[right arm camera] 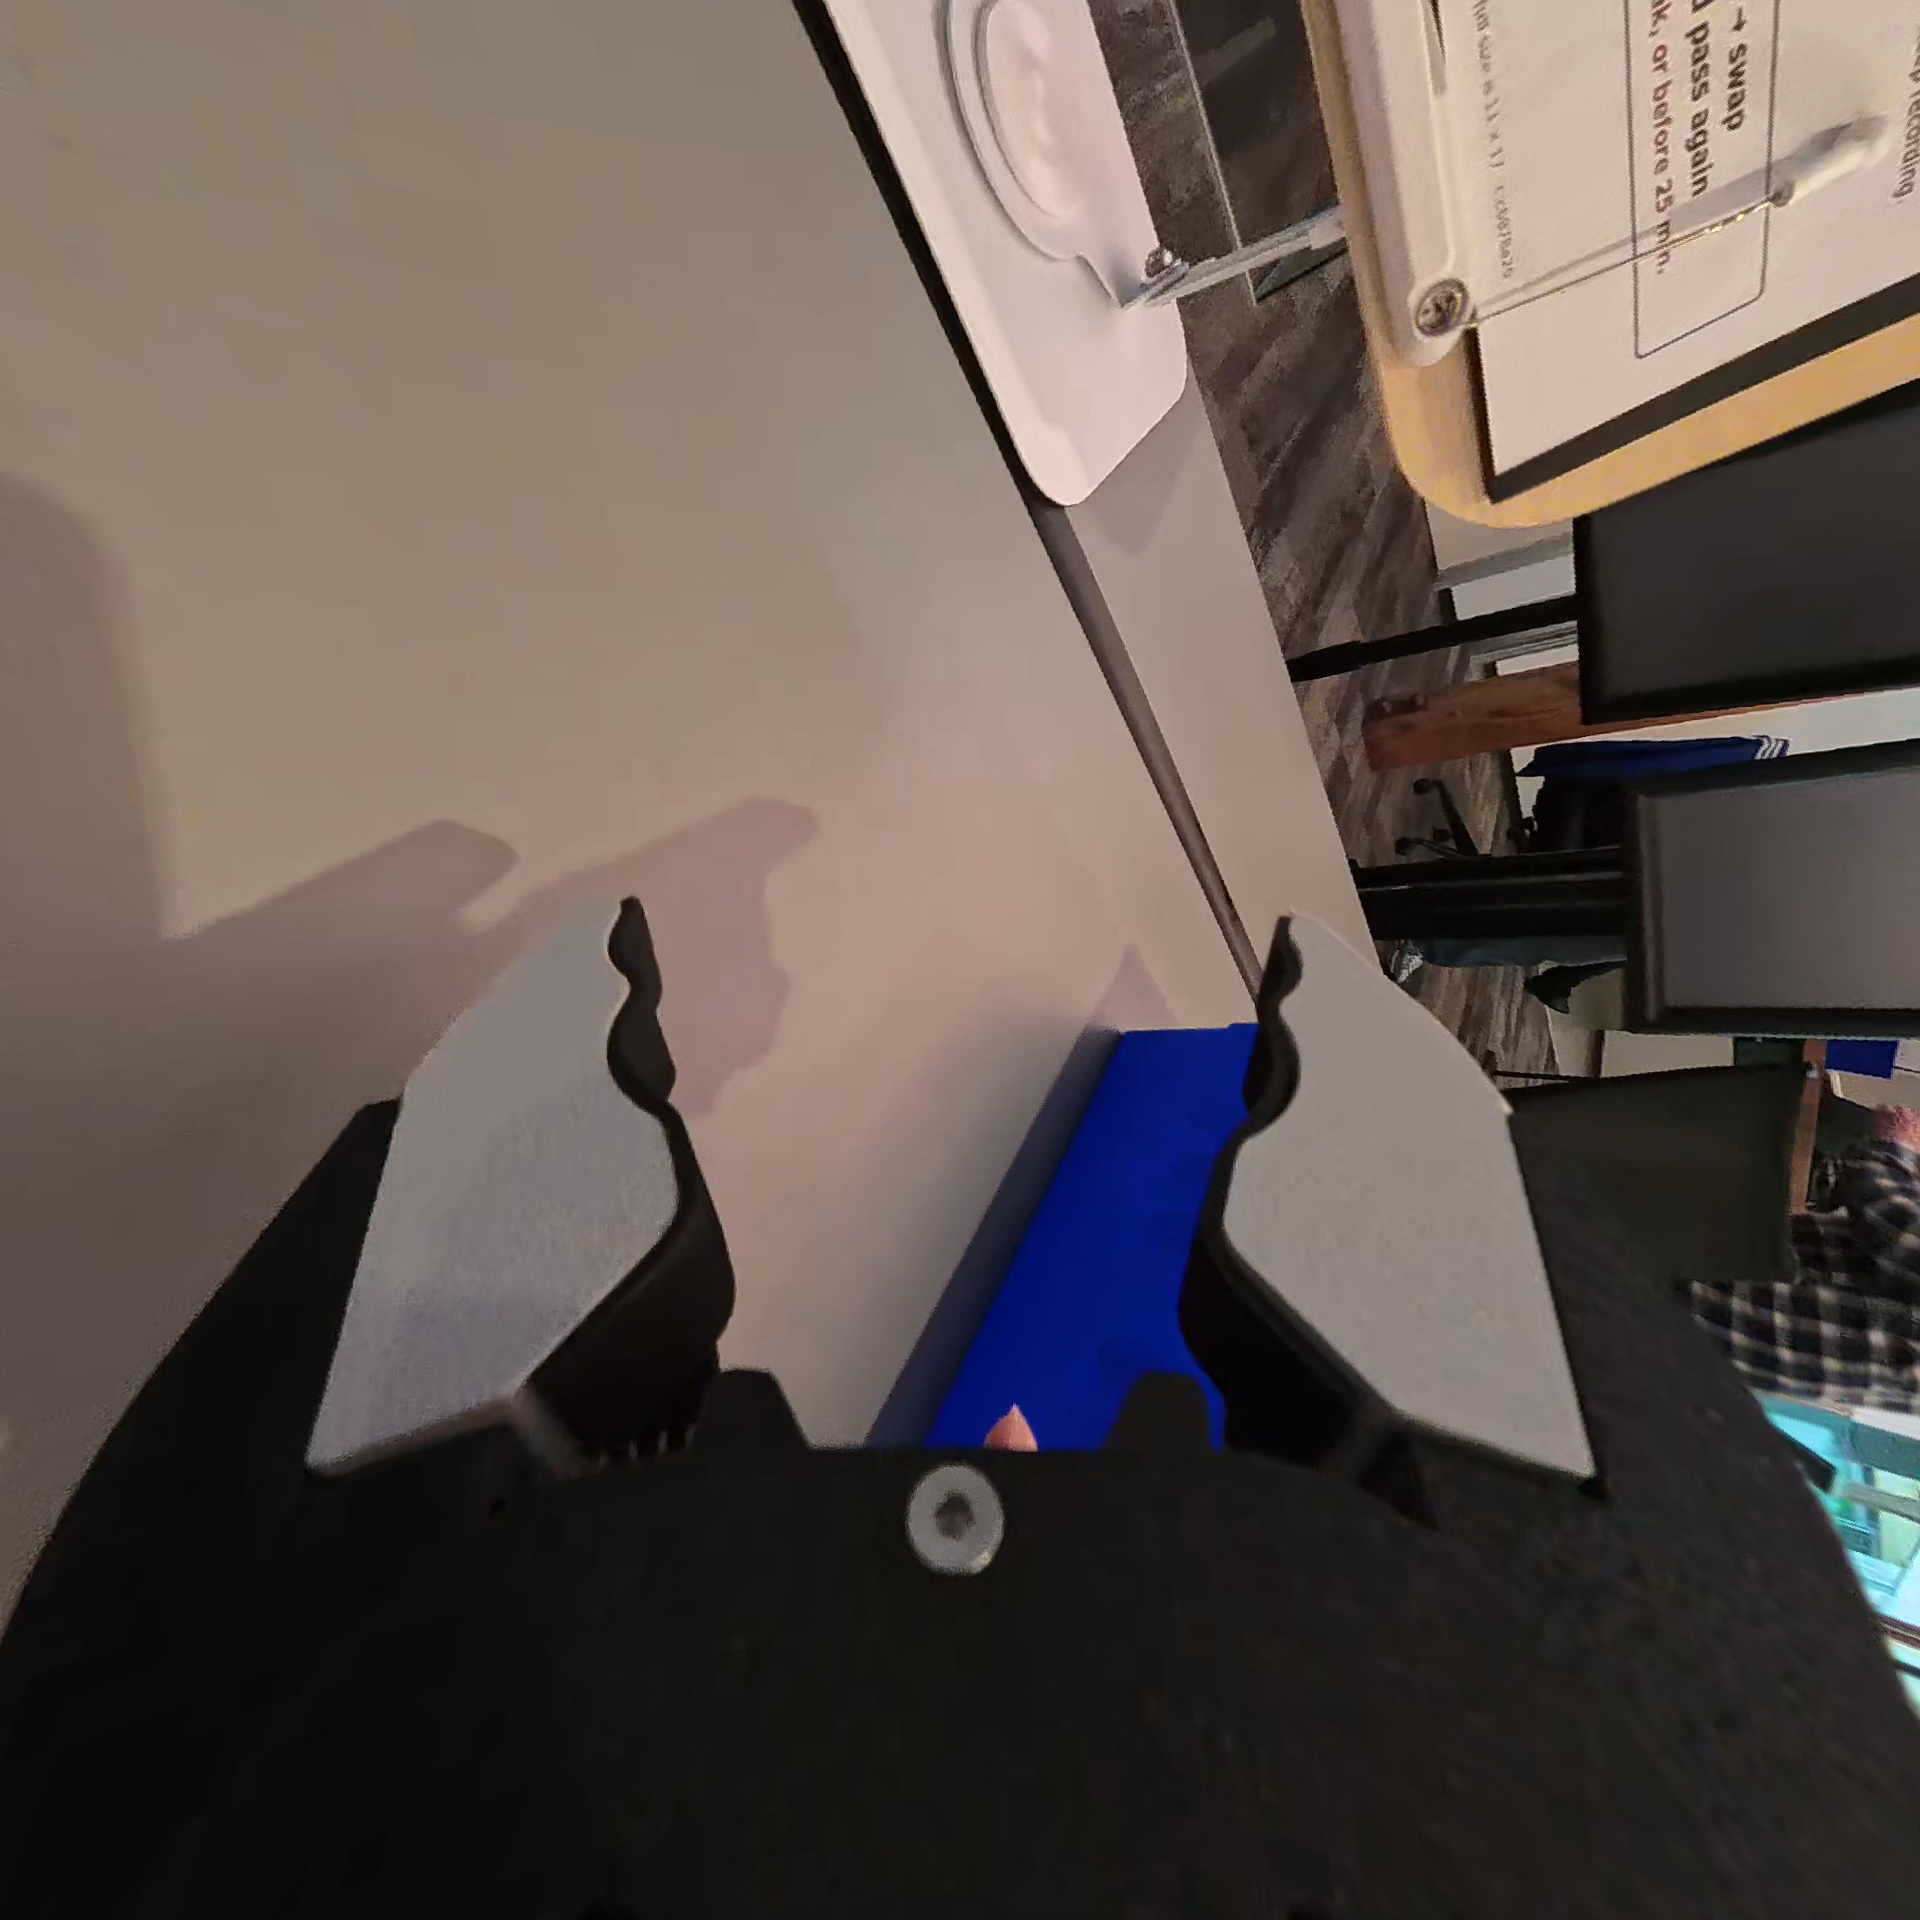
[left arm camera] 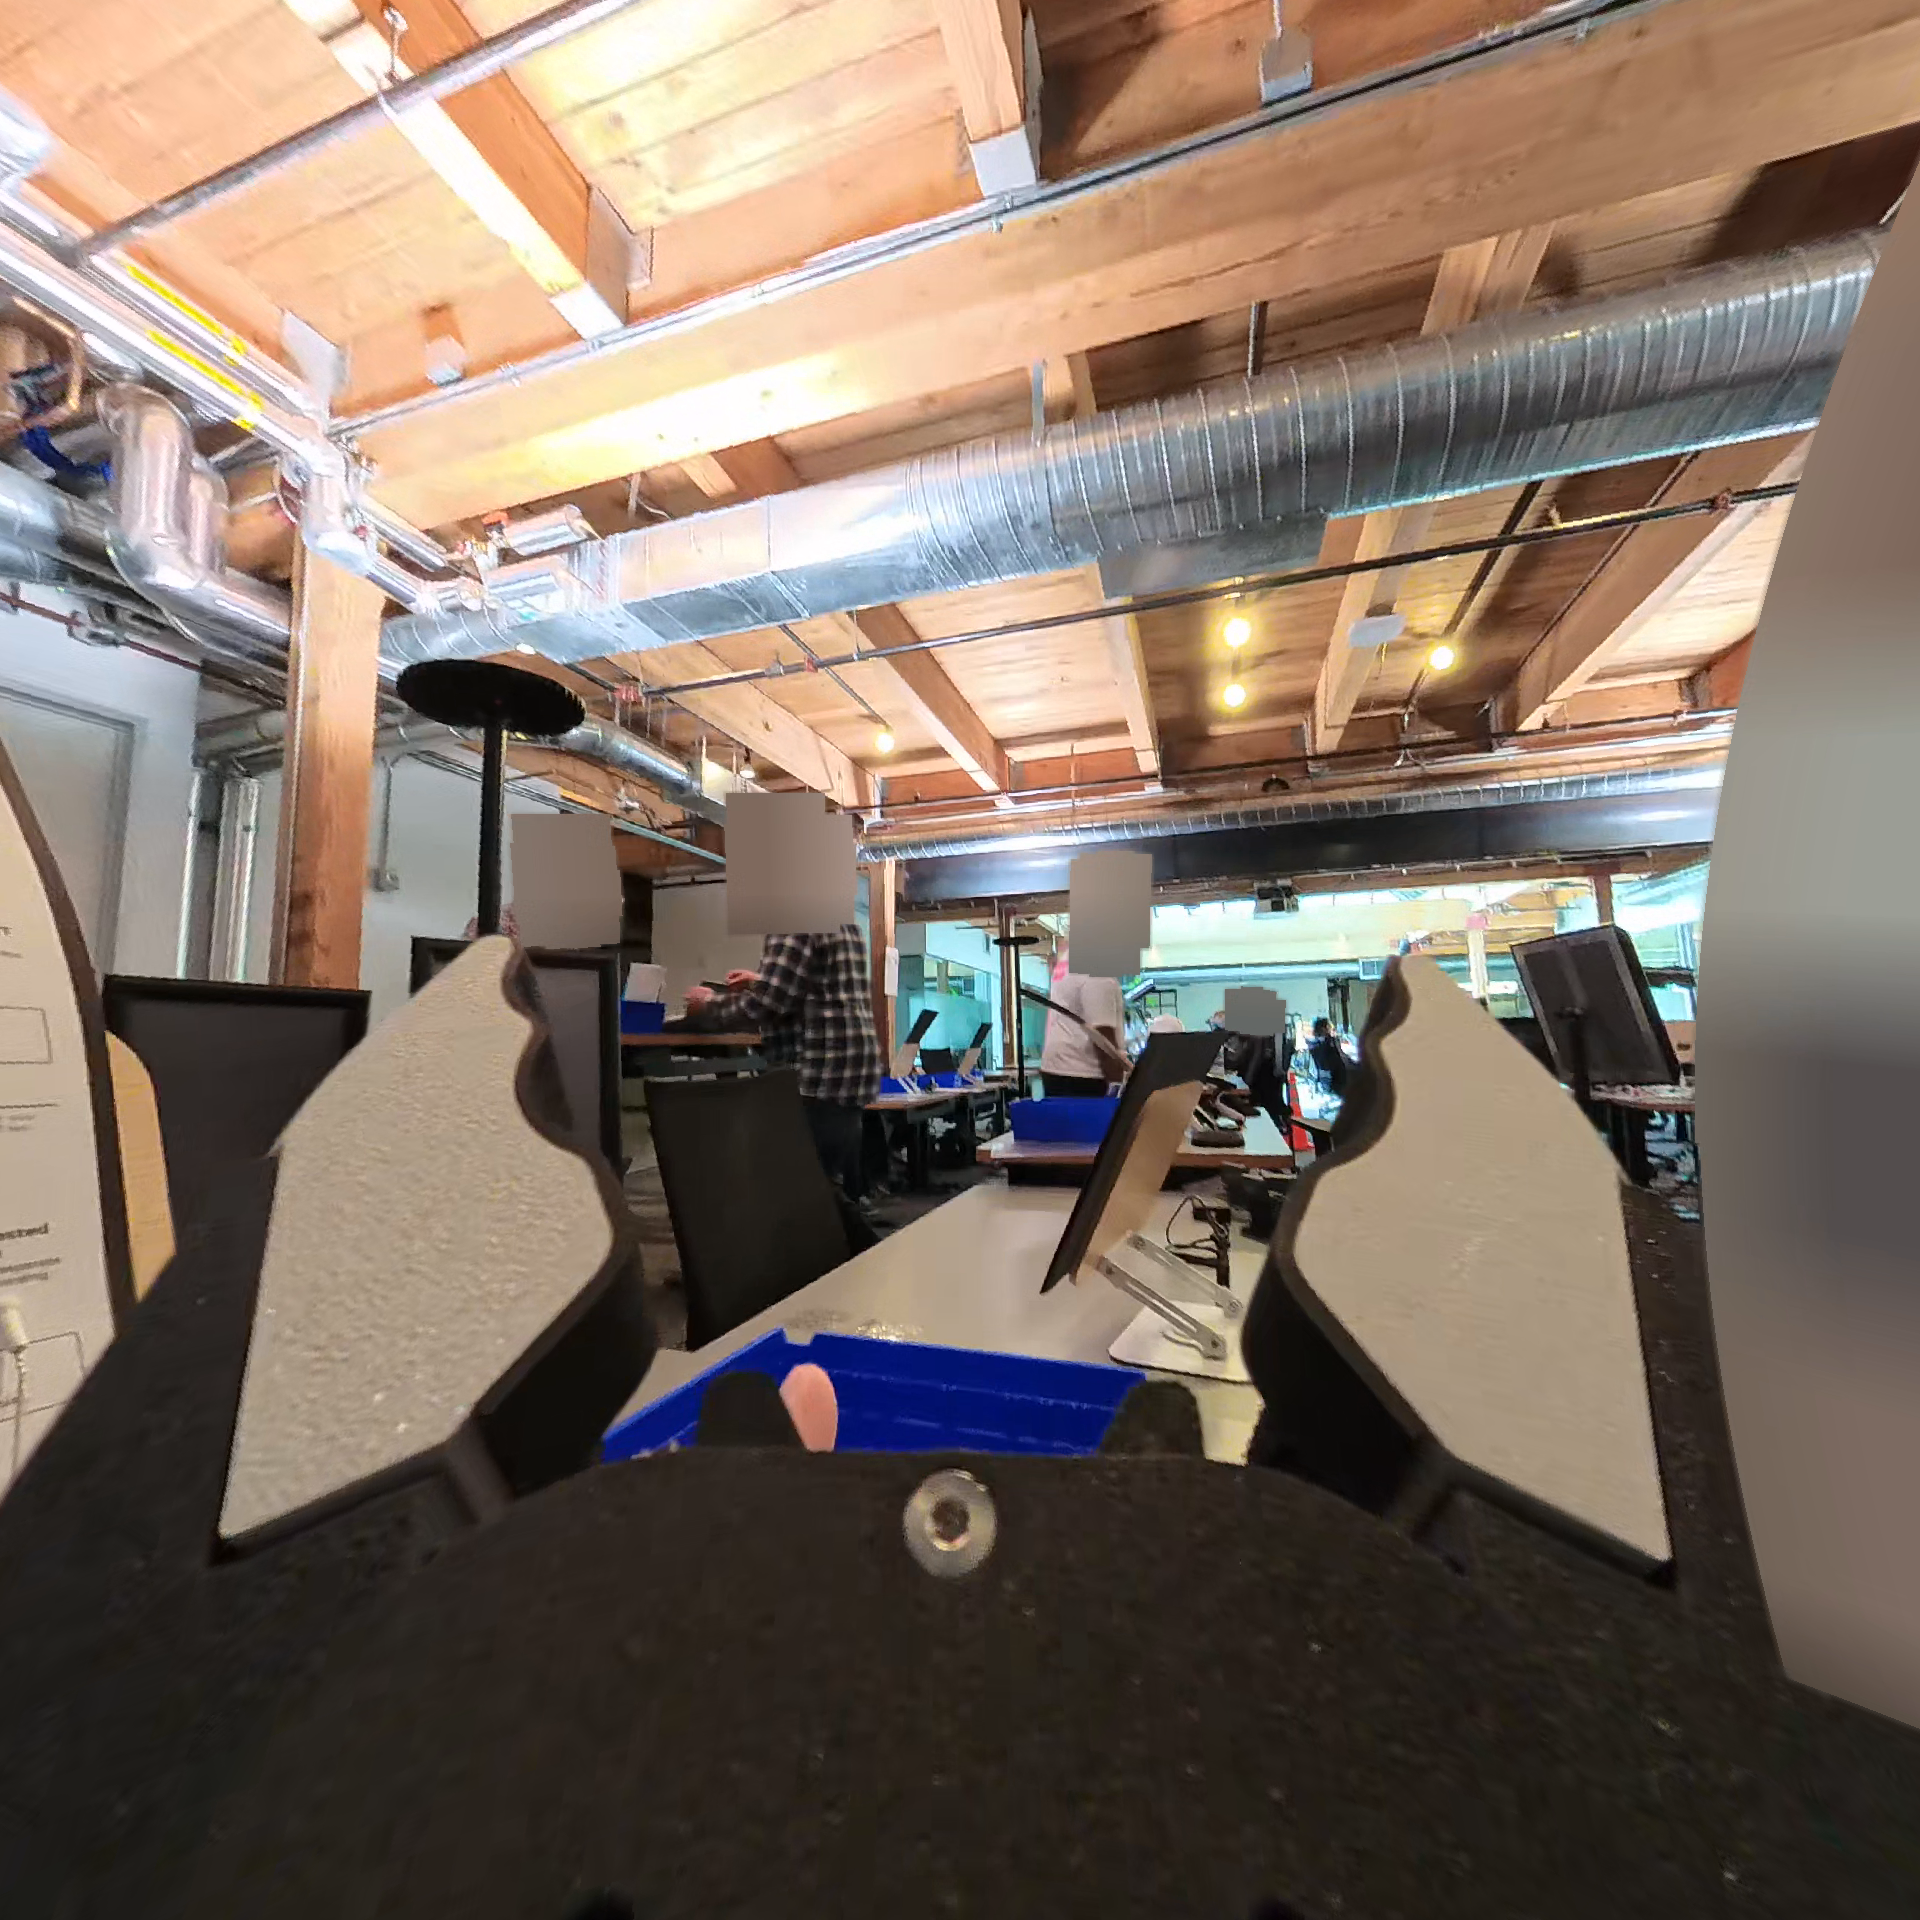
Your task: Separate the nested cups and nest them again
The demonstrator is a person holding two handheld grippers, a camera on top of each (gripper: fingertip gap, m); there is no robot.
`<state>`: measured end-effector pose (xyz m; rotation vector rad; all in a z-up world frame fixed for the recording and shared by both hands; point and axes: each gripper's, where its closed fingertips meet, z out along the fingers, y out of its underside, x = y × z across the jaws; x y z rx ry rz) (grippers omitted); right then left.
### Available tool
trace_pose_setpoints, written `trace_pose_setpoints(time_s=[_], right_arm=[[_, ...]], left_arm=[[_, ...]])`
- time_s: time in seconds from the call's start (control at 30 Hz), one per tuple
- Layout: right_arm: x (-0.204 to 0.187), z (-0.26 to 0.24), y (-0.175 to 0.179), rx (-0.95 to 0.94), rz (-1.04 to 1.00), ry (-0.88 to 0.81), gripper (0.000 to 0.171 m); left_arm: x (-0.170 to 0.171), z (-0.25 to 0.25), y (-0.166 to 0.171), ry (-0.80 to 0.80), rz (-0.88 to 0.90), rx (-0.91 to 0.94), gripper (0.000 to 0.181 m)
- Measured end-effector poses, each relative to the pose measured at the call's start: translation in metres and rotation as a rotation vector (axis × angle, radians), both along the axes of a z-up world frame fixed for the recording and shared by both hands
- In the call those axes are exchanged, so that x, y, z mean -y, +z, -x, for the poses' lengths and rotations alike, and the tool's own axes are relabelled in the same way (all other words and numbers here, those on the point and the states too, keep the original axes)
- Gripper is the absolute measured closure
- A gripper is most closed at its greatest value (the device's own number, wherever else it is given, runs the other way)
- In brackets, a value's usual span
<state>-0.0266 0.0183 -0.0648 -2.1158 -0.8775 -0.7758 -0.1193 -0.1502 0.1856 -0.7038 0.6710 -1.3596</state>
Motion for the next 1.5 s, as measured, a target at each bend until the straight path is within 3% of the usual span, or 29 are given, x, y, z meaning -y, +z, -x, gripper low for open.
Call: trace_pose_setpoints(time_s=[0.37,0.73,1.2,1.37,1.5], right_arm=[[0.01,-0.004,0.001,0.147,0.009,-0.06,0.065],[0.016,0.0,0.003,0.14,0.026,-0.056,0.066],[0.012,-0.005,0.006,0.086,0.026,-0.044,0.066],[0.002,-0.018,0.022,0.007,-0.054,-0.053,0.066],[-0.012,-0.036,0.05,-0.077,-0.221,-0.064,0.065]], left_arm=[[0.001,-0.012,-0.014,0.03,-0.047,-0.036,0.04],[0.004,-0.018,-0.02,0.033,-0.063,-0.047,0.041],[0.014,0.016,0.016,0.087,-0.14,0.023,0.043],[-0.015,0.038,0.028,0.207,-0.111,-0.023,0.047],[-0.071,0.035,0.003,0.364,-0.028,-0.241,0.054]])
